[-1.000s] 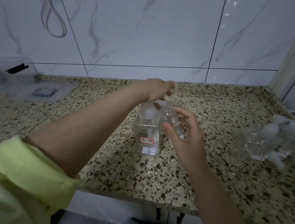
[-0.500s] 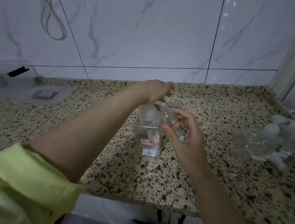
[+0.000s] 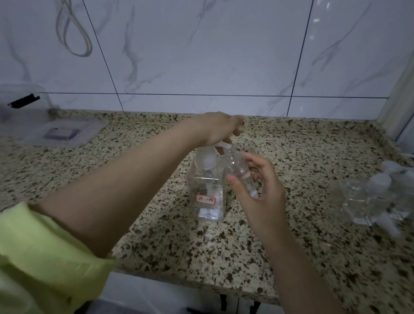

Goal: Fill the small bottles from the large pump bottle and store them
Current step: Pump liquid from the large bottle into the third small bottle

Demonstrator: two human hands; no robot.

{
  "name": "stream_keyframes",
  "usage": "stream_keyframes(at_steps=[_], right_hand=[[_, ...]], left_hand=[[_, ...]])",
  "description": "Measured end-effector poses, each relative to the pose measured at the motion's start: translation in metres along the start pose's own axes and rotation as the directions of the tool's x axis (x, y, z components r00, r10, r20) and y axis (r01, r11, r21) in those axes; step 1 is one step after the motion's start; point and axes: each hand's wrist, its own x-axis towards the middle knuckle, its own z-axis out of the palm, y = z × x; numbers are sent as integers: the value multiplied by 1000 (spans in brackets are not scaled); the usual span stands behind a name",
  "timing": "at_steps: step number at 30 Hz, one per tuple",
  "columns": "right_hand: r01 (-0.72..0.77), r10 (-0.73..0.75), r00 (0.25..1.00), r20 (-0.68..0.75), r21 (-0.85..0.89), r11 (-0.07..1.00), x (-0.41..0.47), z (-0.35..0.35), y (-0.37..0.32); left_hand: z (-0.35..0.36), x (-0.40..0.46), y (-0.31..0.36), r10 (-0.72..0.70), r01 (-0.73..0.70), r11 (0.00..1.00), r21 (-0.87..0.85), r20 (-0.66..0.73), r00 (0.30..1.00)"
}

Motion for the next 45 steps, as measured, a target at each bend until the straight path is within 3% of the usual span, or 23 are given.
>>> stream_keyframes(at_steps=[45], right_hand=[[-3, 3, 1000, 17, 26, 1000, 1, -1, 2]], left_hand=[[2, -2, 0, 5, -6, 999, -33, -20, 1000]])
